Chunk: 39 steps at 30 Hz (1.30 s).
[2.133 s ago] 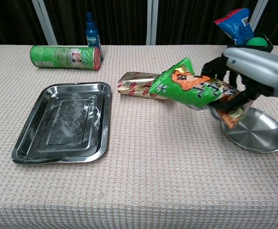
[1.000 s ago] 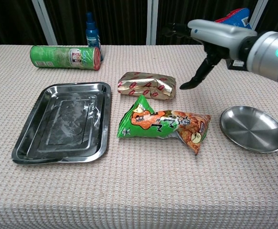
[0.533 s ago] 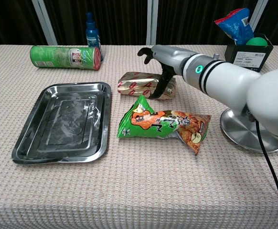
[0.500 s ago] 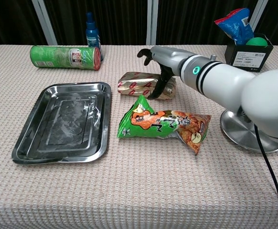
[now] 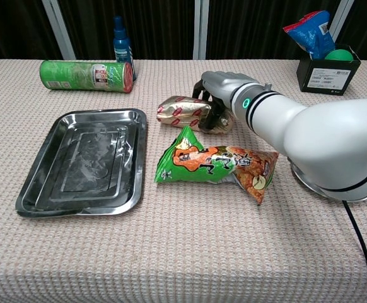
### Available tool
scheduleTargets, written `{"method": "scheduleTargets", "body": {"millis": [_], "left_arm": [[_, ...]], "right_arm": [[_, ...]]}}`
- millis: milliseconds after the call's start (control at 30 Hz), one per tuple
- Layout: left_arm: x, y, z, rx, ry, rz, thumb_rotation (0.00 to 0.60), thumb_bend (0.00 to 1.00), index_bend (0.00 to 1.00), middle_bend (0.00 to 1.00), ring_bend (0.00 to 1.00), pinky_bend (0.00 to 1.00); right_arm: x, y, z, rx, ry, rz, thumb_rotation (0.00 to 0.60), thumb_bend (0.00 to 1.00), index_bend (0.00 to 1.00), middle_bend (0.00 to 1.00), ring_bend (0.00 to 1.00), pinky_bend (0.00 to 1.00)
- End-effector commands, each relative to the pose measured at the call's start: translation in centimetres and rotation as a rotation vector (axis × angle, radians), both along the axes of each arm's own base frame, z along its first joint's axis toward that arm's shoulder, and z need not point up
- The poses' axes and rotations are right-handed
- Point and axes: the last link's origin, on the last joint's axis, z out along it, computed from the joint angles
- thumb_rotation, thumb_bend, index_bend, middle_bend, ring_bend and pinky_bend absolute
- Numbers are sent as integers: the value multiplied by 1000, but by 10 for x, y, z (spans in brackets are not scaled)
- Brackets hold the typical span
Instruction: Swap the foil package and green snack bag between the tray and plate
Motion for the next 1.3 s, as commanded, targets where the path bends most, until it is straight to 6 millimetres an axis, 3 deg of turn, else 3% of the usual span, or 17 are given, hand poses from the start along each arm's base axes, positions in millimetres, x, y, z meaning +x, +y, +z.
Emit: {"method": "scheduleTargets", "body": {"millis": [33, 100, 200, 333, 467, 667, 867, 1167, 1233, 1300], "left_arm": [[0, 0, 0, -1, -7, 0, 600, 134, 134, 148, 41, 109], [1, 1, 0, -4, -23, 3, 600, 134, 134, 148, 41, 110], [2, 1, 1, -2, -27, 0, 600, 135, 134, 148, 41, 110], [6, 3, 0, -2, -28, -15, 600, 135, 134, 147, 41, 110], [13, 6, -2, -3, -26, -35, 600, 135, 134, 147, 41, 110], [25, 9, -7, -10, -20, -68, 600, 135, 134, 148, 41, 110], [34, 11, -9, -13, -13, -98, 600, 135, 134, 148, 41, 110], [33, 10, -10, -23, -9, -89, 600, 135, 134, 148, 42, 110], [32, 10, -9, -21, -9, -87, 600, 135, 134, 148, 41, 110], [31, 9, -9, -23, -8, -85, 600, 134, 134, 148, 41, 110]], "right_arm": [[-3, 1, 4, -3, 12, 6, 600, 299, 527, 463, 407, 522], [-5, 1, 8, -14, 3, 5, 600, 321, 587, 507, 456, 591], [-8, 2, 21, -40, -25, 18, 600, 343, 606, 524, 475, 615], [-17, 11, 56, -102, -54, 87, 600, 343, 607, 519, 474, 615], [-44, 32, 104, -142, -81, 124, 600, 333, 606, 519, 469, 615], [-104, 74, 139, -133, -65, 77, 600, 298, 618, 523, 469, 615], [-141, 105, 134, -121, -88, 74, 600, 297, 618, 524, 472, 615], [-167, 117, 113, -93, -47, 31, 600, 269, 605, 524, 466, 606], [-170, 117, 109, -68, -41, 22, 600, 212, 536, 504, 437, 556], [-172, 118, 107, -30, -34, 20, 600, 109, 327, 370, 272, 364]]}}
